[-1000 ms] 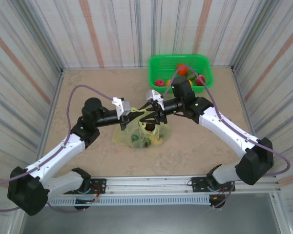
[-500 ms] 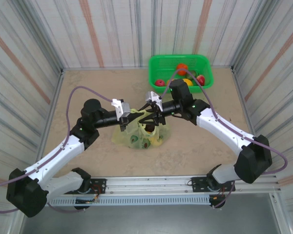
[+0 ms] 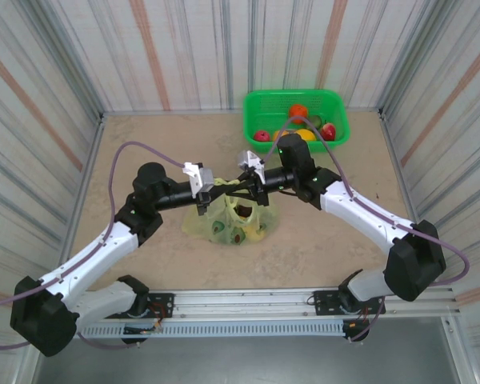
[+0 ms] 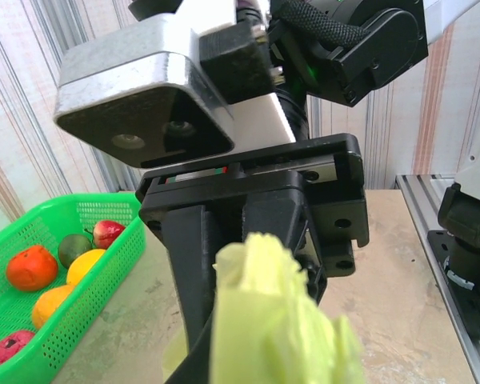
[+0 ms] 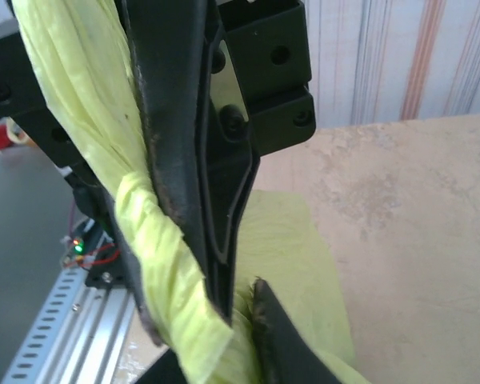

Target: Place the fake fruits into the plastic bag and tie a complex knot

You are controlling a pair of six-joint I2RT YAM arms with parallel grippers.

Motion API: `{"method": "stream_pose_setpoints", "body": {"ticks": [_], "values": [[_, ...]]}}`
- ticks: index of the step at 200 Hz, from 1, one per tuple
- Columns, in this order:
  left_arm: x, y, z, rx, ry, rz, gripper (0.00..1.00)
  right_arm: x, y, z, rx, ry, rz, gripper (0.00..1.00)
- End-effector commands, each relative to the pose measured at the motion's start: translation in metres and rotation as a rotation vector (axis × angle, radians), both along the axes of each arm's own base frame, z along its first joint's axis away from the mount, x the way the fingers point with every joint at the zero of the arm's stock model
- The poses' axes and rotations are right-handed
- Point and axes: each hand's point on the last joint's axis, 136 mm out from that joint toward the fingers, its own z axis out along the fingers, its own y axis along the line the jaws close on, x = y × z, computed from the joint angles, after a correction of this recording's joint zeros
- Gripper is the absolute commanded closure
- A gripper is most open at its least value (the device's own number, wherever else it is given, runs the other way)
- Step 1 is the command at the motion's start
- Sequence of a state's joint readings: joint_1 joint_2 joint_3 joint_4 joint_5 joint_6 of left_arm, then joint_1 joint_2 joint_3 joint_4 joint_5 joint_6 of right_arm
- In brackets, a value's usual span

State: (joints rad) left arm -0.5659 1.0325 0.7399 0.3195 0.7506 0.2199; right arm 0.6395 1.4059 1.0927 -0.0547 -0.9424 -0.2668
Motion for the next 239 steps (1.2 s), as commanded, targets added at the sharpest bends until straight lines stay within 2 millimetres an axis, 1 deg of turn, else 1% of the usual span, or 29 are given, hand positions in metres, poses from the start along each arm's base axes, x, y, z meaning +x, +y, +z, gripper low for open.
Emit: {"method": "stream_pose_setpoints", "body": {"ticks": [1, 15, 31, 33, 37, 40, 60, 88, 115, 149, 162, 176, 186, 202, 222, 231, 239], "values": [[-0.009, 0.001, 0.012, -0.016, -0.056, -0.022, 1.00, -0.001, -0.004, 0.012, 0.013, -0.032, -0.003, 0.90], [-0.010, 0.002, 0.012, -0.010, -0.056, -0.021, 1.00, 0.002, -0.009, 0.012, 0.005, -0.056, -0.022, 0.89], [-0.011, 0.002, 0.012, -0.007, -0.055, -0.018, 1.00, 0.006, -0.014, 0.012, -0.006, -0.104, -0.055, 0.91], [-0.011, 0.003, 0.012, -0.007, -0.055, -0.018, 1.00, 0.007, -0.014, 0.011, -0.010, -0.107, -0.061, 0.94], [-0.011, 0.003, 0.013, -0.007, -0.055, -0.015, 1.00, 0.008, -0.015, 0.012, -0.015, -0.126, -0.066, 0.96], [-0.010, 0.003, 0.013, -0.006, -0.054, -0.012, 1.00, 0.009, -0.016, 0.012, -0.019, -0.133, -0.070, 1.00], [-0.012, 0.003, 0.014, -0.004, -0.044, -0.020, 1.00, 0.014, -0.020, 0.014, -0.039, -0.189, -0.079, 1.00], [-0.014, 0.003, 0.018, 0.001, -0.023, -0.026, 1.00, 0.016, -0.023, 0.022, -0.040, -0.261, -0.083, 1.00], [-0.014, 0.004, 0.020, 0.019, 0.000, -0.024, 0.98, 0.017, -0.026, 0.018, -0.090, -0.343, -0.087, 1.00], [-0.015, 0.007, 0.022, 0.037, 0.013, -0.003, 0.97, 0.021, -0.033, 0.022, -0.106, -0.417, -0.120, 1.00], [-0.016, 0.007, 0.022, 0.036, 0.029, -0.006, 0.93, 0.025, -0.033, 0.026, -0.098, -0.433, -0.134, 1.00], [-0.016, 0.006, 0.022, 0.041, 0.050, -0.018, 0.86, 0.027, -0.032, 0.029, -0.094, -0.451, -0.140, 1.00], [-0.015, 0.005, 0.021, 0.045, 0.070, -0.018, 0.82, 0.029, -0.031, 0.029, -0.098, -0.466, -0.144, 1.00], [-0.013, 0.005, 0.021, 0.045, 0.085, -0.005, 0.73, 0.031, -0.031, 0.026, -0.105, -0.483, -0.143, 1.00], [-0.010, 0.009, 0.029, 0.026, 0.086, 0.029, 0.63, 0.031, -0.032, 0.021, -0.116, -0.495, -0.137, 1.00], [-0.012, 0.011, 0.034, 0.014, 0.077, 0.033, 0.56, 0.033, -0.032, 0.020, -0.119, -0.510, -0.143, 1.00], [-0.014, 0.012, 0.039, 0.002, 0.069, 0.037, 0.53, 0.034, -0.033, 0.020, -0.119, -0.530, -0.148, 1.00]]}}
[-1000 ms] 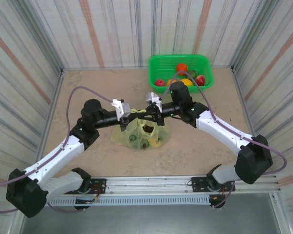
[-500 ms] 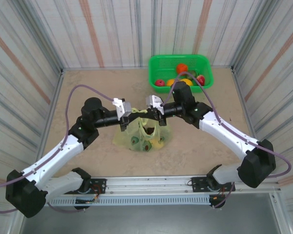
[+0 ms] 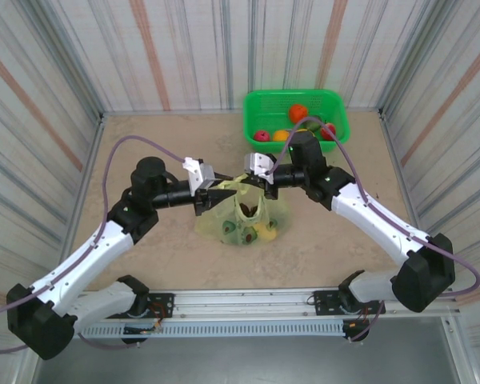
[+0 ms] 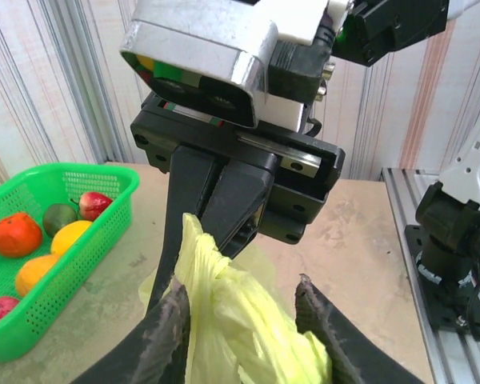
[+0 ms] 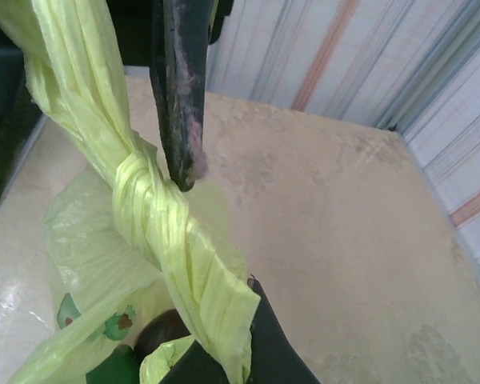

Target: Place the fake fruits into the plastic bag and tie a complex knot

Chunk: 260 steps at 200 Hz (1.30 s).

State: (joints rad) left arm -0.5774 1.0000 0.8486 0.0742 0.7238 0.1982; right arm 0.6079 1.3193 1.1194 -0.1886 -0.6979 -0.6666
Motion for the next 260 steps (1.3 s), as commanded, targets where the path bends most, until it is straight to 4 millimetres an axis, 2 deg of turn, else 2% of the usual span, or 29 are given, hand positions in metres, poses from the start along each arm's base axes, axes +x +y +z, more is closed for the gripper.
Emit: {"method": "stream_pose_setpoints", "body": {"ticks": [1, 14, 30, 55, 69, 84, 94, 106, 118, 131, 155, 180, 208, 260], "values": [[-0.007, 0.008, 0.030, -0.051, -0.040, 0.022, 0.52, 0.004, -0.004, 0.012, 0.003, -0.105, -0.016, 1.00], [-0.013, 0.012, 0.041, -0.076, -0.060, 0.016, 0.48, 0.006, -0.005, 0.011, -0.005, -0.158, -0.015, 1.00], [-0.031, 0.016, 0.061, -0.149, -0.079, -0.050, 0.40, 0.009, -0.007, 0.012, -0.006, -0.199, -0.020, 1.00], [-0.045, 0.026, 0.096, -0.220, -0.109, -0.103, 0.41, 0.003, -0.008, 0.016, 0.007, -0.238, 0.041, 1.00], [-0.037, 0.031, 0.110, -0.244, -0.128, -0.050, 0.43, -0.005, -0.009, 0.019, 0.029, -0.239, 0.094, 1.00], [-0.010, 0.038, 0.113, -0.255, -0.134, 0.098, 0.45, -0.012, -0.010, 0.024, 0.051, -0.225, 0.138, 1.00], [0.016, 0.044, 0.107, -0.240, -0.114, 0.224, 0.46, -0.017, -0.011, 0.028, 0.069, -0.217, 0.163, 1.00], [0.042, 0.042, 0.089, -0.181, -0.068, 0.304, 0.51, -0.021, -0.011, 0.029, 0.083, -0.209, 0.188, 1.00], [0.057, 0.029, 0.066, -0.103, -0.001, 0.280, 0.53, -0.023, -0.011, 0.029, 0.087, -0.205, 0.200, 1.00], [0.062, 0.008, 0.040, -0.029, 0.081, 0.177, 0.54, -0.024, -0.011, 0.027, 0.088, -0.197, 0.213, 1.00], [0.055, -0.025, -0.001, 0.077, 0.165, 0.025, 0.55, -0.024, -0.011, 0.024, 0.083, -0.195, 0.220, 1.00], [0.035, -0.041, -0.031, 0.146, 0.124, -0.078, 0.56, -0.019, -0.011, 0.021, 0.083, -0.202, 0.207, 1.00], [0.016, -0.040, -0.038, 0.133, 0.091, -0.157, 0.57, -0.015, -0.011, 0.021, 0.098, -0.203, 0.196, 1.00], [0.002, -0.039, -0.044, 0.128, 0.045, -0.218, 0.55, -0.010, -0.011, 0.016, 0.104, -0.212, 0.173, 0.99]]}}
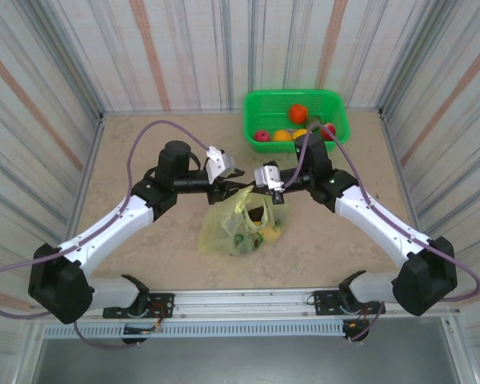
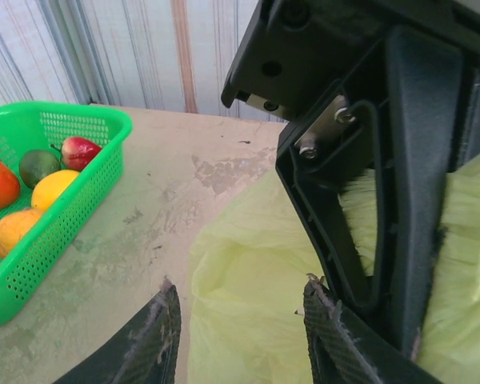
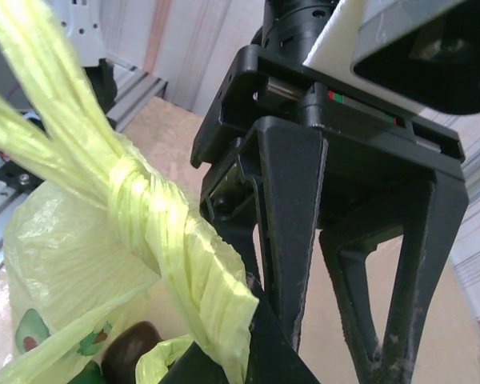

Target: Place the fake fruits into the plastic bag and tie a complex knot

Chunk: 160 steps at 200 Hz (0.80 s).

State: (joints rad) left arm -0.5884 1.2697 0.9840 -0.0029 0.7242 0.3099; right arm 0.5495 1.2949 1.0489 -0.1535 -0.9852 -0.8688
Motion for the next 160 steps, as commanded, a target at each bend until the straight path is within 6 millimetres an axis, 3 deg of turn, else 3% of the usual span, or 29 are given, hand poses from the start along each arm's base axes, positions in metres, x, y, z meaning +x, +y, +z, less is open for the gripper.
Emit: {"method": "stream_pose_setpoints", "body": {"ticks": [1, 44, 76, 98, 127, 160], "values": [[-0.039, -0.006, 0.001, -0.021, -0.012, -0.186, 0.55, 0.023, -0.002, 0.015, 0.035, -0.094, -0.089, 0.99], [-0.026, -0.007, -0.006, 0.005, -0.012, -0.139, 0.54, 0.013, -0.005, 0.019, 0.027, -0.107, -0.064, 0.95], [-0.022, -0.005, -0.013, 0.040, -0.011, -0.122, 0.56, 0.000, -0.011, 0.001, -0.135, -0.114, -0.026, 0.95], [-0.018, -0.002, -0.021, 0.079, -0.005, -0.092, 0.46, -0.005, -0.014, -0.006, -0.209, -0.107, -0.027, 0.95], [-0.014, -0.001, -0.029, 0.109, -0.020, -0.059, 0.41, -0.011, -0.015, -0.027, -0.341, -0.147, -0.031, 0.94], [-0.031, -0.008, -0.032, 0.131, -0.017, -0.148, 0.40, -0.011, -0.018, -0.030, -0.376, -0.148, -0.031, 0.92]]}}
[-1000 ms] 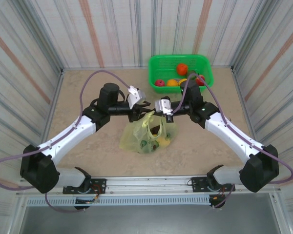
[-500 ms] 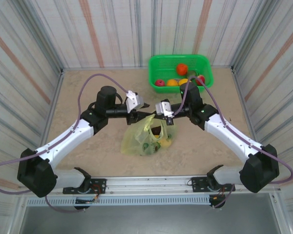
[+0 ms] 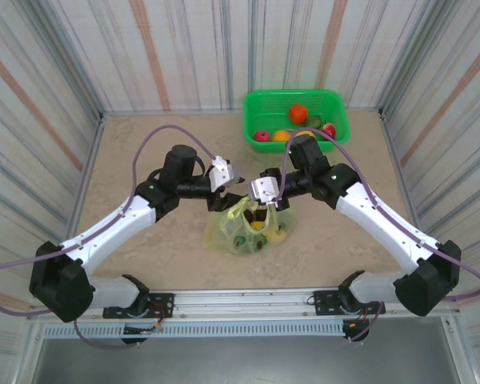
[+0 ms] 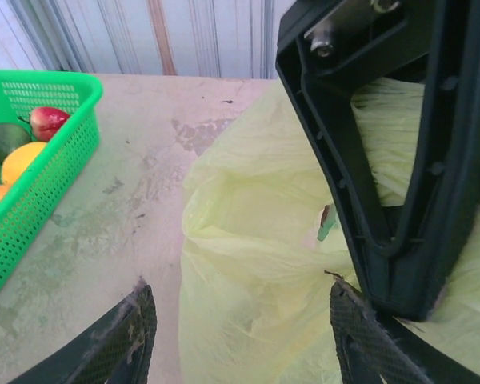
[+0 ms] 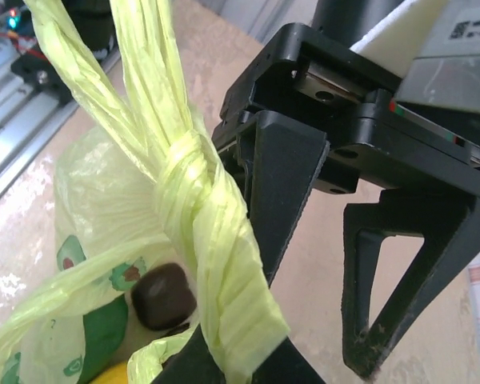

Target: Place the fake fruits into the plastic bag and tie a complex knot

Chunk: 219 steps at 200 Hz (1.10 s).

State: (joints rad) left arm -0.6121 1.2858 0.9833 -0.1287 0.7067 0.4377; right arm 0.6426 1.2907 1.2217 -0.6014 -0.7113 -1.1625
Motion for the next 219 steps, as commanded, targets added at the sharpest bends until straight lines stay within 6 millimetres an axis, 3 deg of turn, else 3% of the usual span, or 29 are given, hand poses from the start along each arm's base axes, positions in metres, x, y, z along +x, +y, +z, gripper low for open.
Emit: {"method": "stream_pose_setpoints", "body": {"ticks": [1, 30, 60, 94, 105, 133, 172, 219], "values": [[-0.020, -0.008, -0.003, 0.021, -0.006, -0.103, 0.40, 0.004, -0.009, -0.013, -0.084, -0.013, -0.019, 0.92], [-0.039, -0.008, -0.007, 0.044, -0.004, -0.194, 0.39, 0.012, -0.010, -0.003, -0.024, -0.030, -0.041, 0.92], [-0.033, 0.000, -0.012, 0.090, -0.051, -0.155, 0.39, 0.018, -0.013, -0.001, -0.001, -0.041, -0.061, 0.92], [-0.022, -0.009, -0.001, 0.028, -0.049, -0.112, 0.25, 0.018, -0.009, 0.007, 0.079, -0.023, -0.063, 0.92], [-0.016, -0.013, 0.001, 0.027, -0.062, -0.085, 0.26, 0.018, -0.008, 0.008, 0.094, -0.010, -0.060, 0.92], [-0.004, -0.021, 0.001, 0.026, -0.092, -0.044, 0.40, 0.015, -0.008, 0.008, 0.107, 0.018, -0.049, 0.92], [-0.002, -0.020, -0.007, 0.068, -0.097, -0.027, 1.00, 0.017, -0.012, 0.013, 0.142, 0.028, -0.066, 0.92], [-0.001, -0.007, -0.002, 0.068, -0.130, 0.028, 1.00, 0.027, -0.023, 0.009, 0.128, 0.020, -0.123, 0.91]]}}
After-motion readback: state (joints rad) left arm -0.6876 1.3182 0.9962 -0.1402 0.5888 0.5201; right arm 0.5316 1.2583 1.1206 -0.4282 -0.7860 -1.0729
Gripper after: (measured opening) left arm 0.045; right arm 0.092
